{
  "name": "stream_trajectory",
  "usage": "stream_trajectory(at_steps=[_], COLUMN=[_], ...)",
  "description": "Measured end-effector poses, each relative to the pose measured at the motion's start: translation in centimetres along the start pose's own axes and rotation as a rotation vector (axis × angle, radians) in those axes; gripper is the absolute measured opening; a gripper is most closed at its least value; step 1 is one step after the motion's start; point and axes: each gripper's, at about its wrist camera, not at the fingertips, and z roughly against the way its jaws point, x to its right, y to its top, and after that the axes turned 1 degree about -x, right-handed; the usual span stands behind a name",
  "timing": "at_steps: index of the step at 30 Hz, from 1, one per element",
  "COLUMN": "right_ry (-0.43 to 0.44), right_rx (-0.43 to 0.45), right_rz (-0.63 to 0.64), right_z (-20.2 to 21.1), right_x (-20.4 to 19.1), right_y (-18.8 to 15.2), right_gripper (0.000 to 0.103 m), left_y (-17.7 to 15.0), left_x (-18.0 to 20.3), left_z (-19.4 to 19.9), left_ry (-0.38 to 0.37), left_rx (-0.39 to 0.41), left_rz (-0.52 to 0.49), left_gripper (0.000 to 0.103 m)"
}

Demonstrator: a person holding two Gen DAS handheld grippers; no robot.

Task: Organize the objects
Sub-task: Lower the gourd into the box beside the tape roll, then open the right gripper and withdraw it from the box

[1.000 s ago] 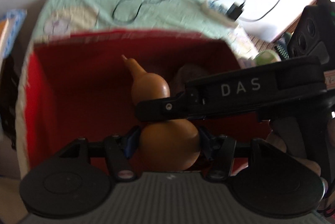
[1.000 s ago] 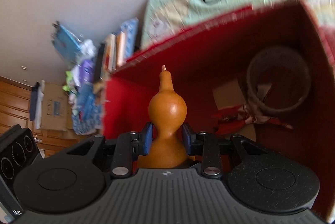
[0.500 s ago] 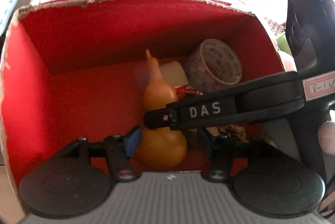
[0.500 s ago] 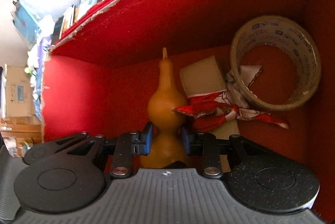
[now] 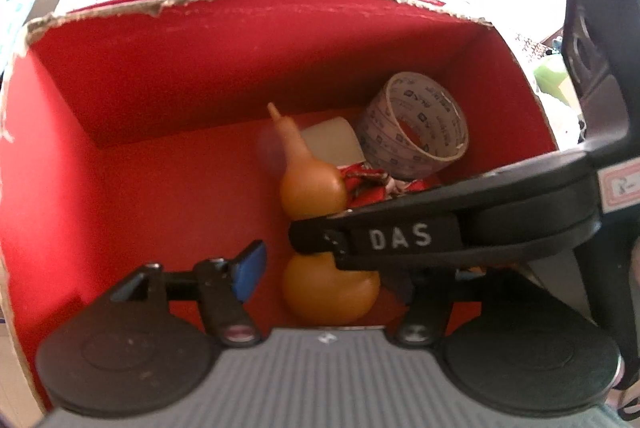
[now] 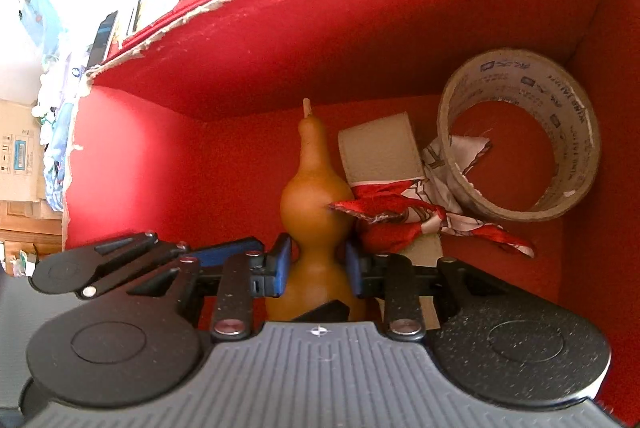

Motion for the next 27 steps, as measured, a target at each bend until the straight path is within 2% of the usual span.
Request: stream_trajectory(at_steps=[7,11,14,17,22,27], right_ry=[0.014,0.030,0.009,0.039,0.062,0.056], right_rx=[0.008,0.031,0.058,0.091,0.183,0.266], right_rz=[0.000,-0.023,-0.009,-0.025,-0.009,0.023], right_z=[1.0,1.6,2.3,3.3,5.2,7.5], right_x=[0.8,1.1,1.2,1.6,1.0,0.2], right_y=[-1.0,-1.2,-1.9,-2.6,-3.6,-4.4], right_gripper=[0.036,0.046,0.047,0.047,0.046,0.046], left_y=[0.0,-0.1,-0.1,-0.3,-0.9,-1.7], left_x=[0.1,0.4,0.4,0.9,2.9,4.0], left_z=[0.3,0.5,0.8,1.4,2.8,4.4], left_ry=[0.018,0.033,0.038,0.038,0.142,0.188], left_rx=[0.011,0.029,0.045,0.064,0.116,0.156], left_rz=[-0.013,-0.019,-0.009,-0.010,-0.057,-0.048], left_gripper=[0.072,0.074,0.074,0.075,0.075,0.075])
